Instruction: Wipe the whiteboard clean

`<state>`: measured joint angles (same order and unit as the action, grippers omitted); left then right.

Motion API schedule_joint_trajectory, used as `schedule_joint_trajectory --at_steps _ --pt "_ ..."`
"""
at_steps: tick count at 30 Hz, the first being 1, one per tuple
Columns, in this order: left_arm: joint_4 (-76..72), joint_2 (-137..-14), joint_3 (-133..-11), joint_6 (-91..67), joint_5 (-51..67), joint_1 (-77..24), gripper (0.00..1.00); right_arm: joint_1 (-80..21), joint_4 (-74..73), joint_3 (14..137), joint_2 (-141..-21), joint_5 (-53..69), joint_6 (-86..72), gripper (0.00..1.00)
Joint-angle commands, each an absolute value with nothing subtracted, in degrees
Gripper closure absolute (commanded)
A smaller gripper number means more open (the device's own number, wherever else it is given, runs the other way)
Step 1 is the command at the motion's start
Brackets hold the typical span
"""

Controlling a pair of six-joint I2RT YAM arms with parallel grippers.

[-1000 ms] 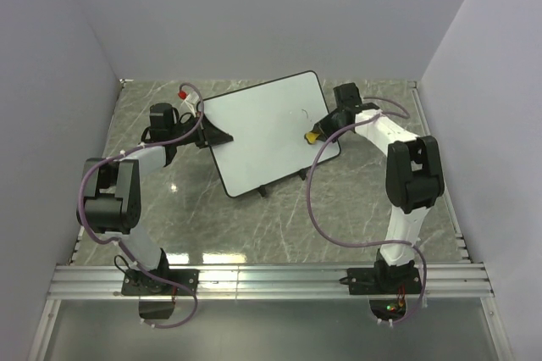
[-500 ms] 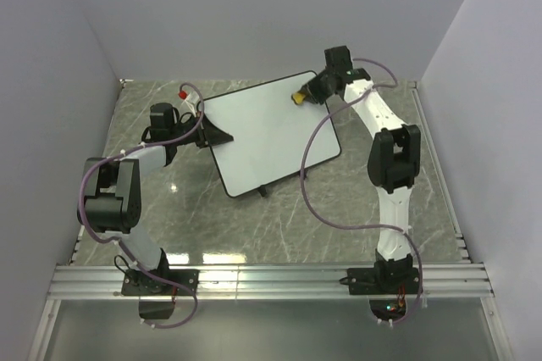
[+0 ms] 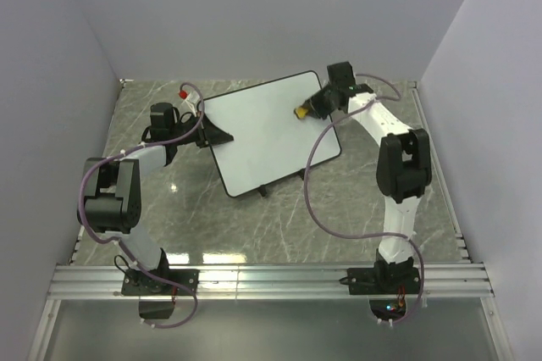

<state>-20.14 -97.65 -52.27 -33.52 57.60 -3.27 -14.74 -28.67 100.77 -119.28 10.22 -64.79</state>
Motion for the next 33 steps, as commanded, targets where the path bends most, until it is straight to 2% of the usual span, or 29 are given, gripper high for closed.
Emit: schedule_joint_trajectory --at_steps 1,5,13,16,17,20,24,33 --pt "-10.90 -100.20 -49.75 -21.53 50.19 -7.73 1.00 -15.21 -29.71 87.24 -112.96 7.91 -62.58 1.00" --pt "-8.62 -99.41 -49.92 -19.78 48.43 -7.73 1.00 -15.03 -28.04 77.99 -106.10 6.68 -61.96 1.00" --pt "-6.07 -97.38 -48.87 -17.14 42.81 -7.74 1.00 -14.85 -33.13 72.70 -92.74 1.16 -55.64 1.00" --pt "-5.01 -97.21 -48.52 -16.18 40.09 -7.73 0.94 -14.68 -35.50 68.84 -87.38 0.09 -53.97 1.00" --pt "-4.66 -97.03 -48.34 -15.82 39.56 -7.73 0.85 -14.68 -35.86 67.51 -86.15 -1.13 -53.70 1.00" --pt "-4.05 -96.94 -47.81 -14.59 36.84 -7.73 0.76 -14.59 -36.12 61.89 -80.35 -2.11 -53.26 1.00" --pt "-3.17 -97.21 -47.72 -14.15 34.72 -7.38 0.70 -14.06 -36.47 56.70 -76.56 -2.55 -53.09 1.00" --pt "-2.29 -95.98 -47.20 -13.54 32.35 -5.01 0.65 -12.75 -40.08 52.30 -71.19 -5.89 -50.01 1.00"
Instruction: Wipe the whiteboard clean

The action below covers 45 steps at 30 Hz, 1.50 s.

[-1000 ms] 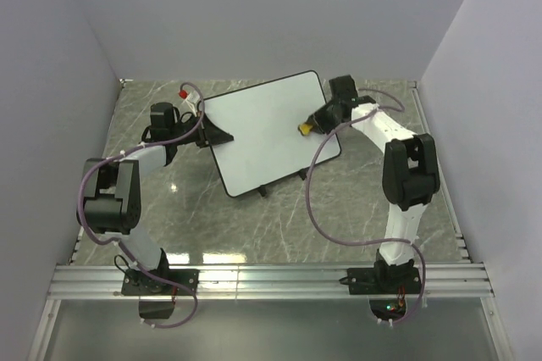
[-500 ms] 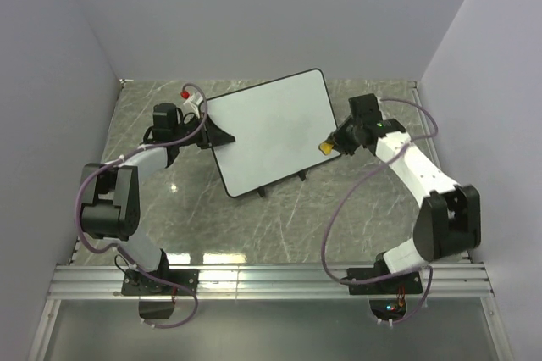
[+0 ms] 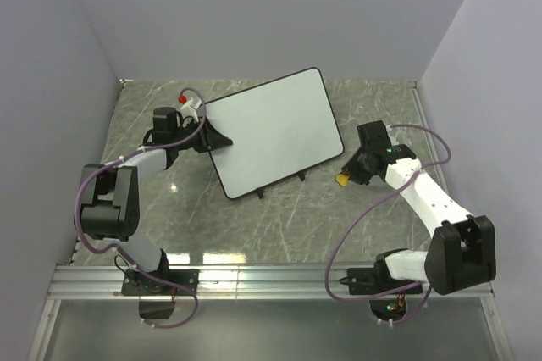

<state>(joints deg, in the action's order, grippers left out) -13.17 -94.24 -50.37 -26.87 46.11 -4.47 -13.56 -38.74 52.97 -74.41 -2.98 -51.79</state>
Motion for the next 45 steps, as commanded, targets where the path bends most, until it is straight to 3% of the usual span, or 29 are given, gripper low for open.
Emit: schedule_joint_trajectory --at_steps 1,21,28,39,41,42,44,45 --pt "-1.33 -95.80 -47.28 -13.10 30.95 -5.10 0.66 -12.31 -40.17 51.42 -70.93 -5.89 -49.84 1.00" --pt "3.52 -94.31 -47.46 -10.46 16.27 -2.73 0.65 -10.28 -39.99 48.08 -69.26 -6.59 -46.76 1.00" --pt "3.87 -92.64 -47.20 -11.42 10.12 -0.18 0.52 -9.93 -39.73 47.02 -69.17 -8.35 -46.32 1.00" --pt "4.40 -92.99 -47.72 -11.78 5.54 -0.18 0.50 -9.84 -39.20 45.44 -73.21 -10.11 -45.97 0.99" --pt "4.22 -92.47 -47.46 -11.87 4.23 -0.18 0.49 -9.84 -39.11 45.26 -73.65 -10.28 -45.44 0.88" --pt "4.13 -92.37 -47.29 -12.13 3.44 -0.18 0.48 -9.84 -39.02 45.18 -73.74 -10.20 -45.18 0.64" --pt "3.96 -91.50 -47.02 -12.48 1.16 -0.18 0.48 -9.84 -38.76 44.83 -73.83 -10.28 -44.56 0.39" --pt "3.78 -91.23 -46.85 -12.48 0.53 -0.18 0.47 -9.76 -38.67 44.91 -73.83 -10.37 -44.39 0.19"
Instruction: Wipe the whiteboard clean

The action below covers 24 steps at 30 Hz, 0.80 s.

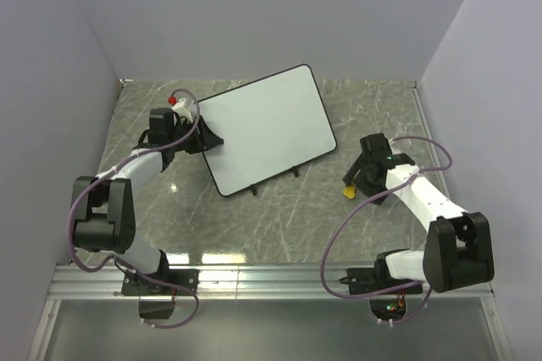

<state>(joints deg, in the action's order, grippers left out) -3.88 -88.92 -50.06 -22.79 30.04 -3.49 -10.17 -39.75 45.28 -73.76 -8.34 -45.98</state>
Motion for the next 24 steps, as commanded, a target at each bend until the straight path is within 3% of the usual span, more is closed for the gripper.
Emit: schedule_joint_trajectory --at_steps 1,2,5,7,13,24 --pt "3.78 -90.71 -46.67 -12.65 0.18 -0.18 0.46 -9.76 -38.67 44.74 -73.83 -10.46 -44.38 0.08" --pt "3.61 -90.53 -46.67 -12.74 0.09 -0.18 0.45 -9.84 -38.67 44.74 -73.92 -10.63 -44.30 0.03" --pt "3.52 -90.09 -46.41 -12.83 -1.76 -0.18 0.39 -9.76 -38.67 44.82 -74.27 -10.99 -44.21 0.01" --pt "3.52 -90.35 -46.41 -12.83 -0.97 -0.18 0.24 -9.84 -38.58 44.74 -74.62 -11.07 -44.12 0.01" --pt "2.81 -90.61 -46.14 -12.66 0.86 -0.18 0.05 -9.84 -38.67 45.00 -74.97 -11.25 -43.68 0.01" --pt "2.20 -90.61 -46.14 -13.01 1.67 -0.26 0.03 -9.84 -38.06 44.65 -75.32 -11.25 -43.42 0.01"
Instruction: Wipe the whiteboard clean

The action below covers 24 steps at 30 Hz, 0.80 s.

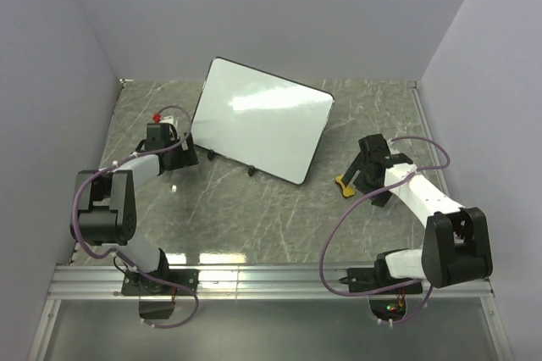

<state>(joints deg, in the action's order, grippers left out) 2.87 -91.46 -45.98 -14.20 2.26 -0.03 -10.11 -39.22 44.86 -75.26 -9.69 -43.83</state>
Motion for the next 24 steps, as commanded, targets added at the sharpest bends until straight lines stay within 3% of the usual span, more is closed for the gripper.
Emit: schedule_joint_trajectory --at_steps 1,12,24 --pt "2.28 -90.79 -46.14 -13.01 1.58 -0.18 0.03 -9.76 -37.88 44.65 -75.32 -11.25 -43.42 0.01" --pt "2.46 -84.21 -45.53 -16.69 3.59 3.51 0.05 -9.84 -38.23 46.75 -72.43 -10.38 -39.39 0.01" --pt "10.71 -63.82 -43.85 -23.82 12.56 3.34 0.00 -16.77 -36.21 63.53 -67.94 15.03 -29.09 0.01"
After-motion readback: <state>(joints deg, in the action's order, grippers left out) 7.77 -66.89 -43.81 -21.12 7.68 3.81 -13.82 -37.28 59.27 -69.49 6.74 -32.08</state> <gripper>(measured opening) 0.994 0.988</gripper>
